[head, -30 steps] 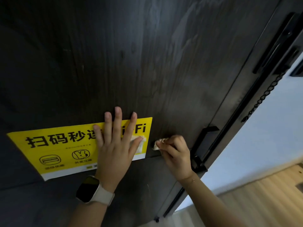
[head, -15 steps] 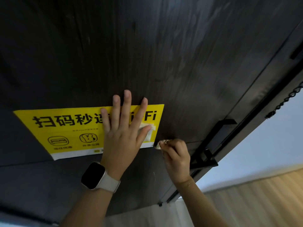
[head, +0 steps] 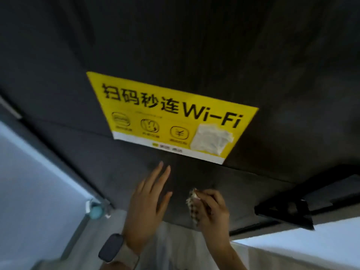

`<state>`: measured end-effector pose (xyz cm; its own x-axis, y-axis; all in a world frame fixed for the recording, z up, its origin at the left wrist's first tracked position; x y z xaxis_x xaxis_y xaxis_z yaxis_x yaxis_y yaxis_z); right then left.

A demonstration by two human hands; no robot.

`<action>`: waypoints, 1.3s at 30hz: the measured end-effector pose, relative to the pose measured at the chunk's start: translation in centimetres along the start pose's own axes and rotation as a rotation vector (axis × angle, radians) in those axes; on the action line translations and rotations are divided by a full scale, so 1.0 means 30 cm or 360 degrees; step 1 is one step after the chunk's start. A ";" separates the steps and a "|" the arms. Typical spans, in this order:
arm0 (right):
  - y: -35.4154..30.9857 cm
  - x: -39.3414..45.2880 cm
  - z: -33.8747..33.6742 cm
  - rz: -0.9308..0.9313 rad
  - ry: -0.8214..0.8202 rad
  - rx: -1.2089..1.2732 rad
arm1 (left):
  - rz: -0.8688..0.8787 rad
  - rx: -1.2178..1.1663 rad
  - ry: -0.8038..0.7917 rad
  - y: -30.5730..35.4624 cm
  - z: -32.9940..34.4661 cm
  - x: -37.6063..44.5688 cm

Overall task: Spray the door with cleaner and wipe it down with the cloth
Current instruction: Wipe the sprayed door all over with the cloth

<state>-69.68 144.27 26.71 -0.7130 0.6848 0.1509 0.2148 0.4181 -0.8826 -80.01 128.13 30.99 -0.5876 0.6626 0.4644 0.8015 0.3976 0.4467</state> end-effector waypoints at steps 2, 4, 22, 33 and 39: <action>0.061 0.003 0.064 0.0161 -0.0214 0.0144 | -0.0246 -0.0092 -0.0092 -0.052 0.046 -0.107; 0.120 0.000 0.129 0.0371 -0.0404 0.0255 | -0.0488 -0.0101 -0.0053 -0.088 0.064 -0.201; 0.108 -0.295 0.732 0.0440 -0.0673 0.0001 | -0.1451 -0.0379 0.0045 -0.594 -0.036 -0.898; 0.235 -0.281 1.204 0.0168 -0.0459 0.0155 | -0.1129 -0.0372 0.0154 -1.109 0.043 -0.953; 0.386 -0.227 1.341 -0.0552 -0.0285 -0.0002 | -0.0789 -0.0236 0.0385 -1.271 0.293 -0.888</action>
<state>-89.18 120.44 -2.44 -0.8487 0.3874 0.3600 -0.0587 0.6075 -0.7921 -93.95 100.89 -5.13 -0.9121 0.2485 0.3261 0.4096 0.5190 0.7502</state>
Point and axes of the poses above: each hand's wrist, its own x-axis towards the middle knuckle, its own z-axis out of the palm, y = z × x, the point moved 6 cm from there along x, towards the middle knuckle, and after that the axes turned 12 degrees about z, right-handed, at the moved point
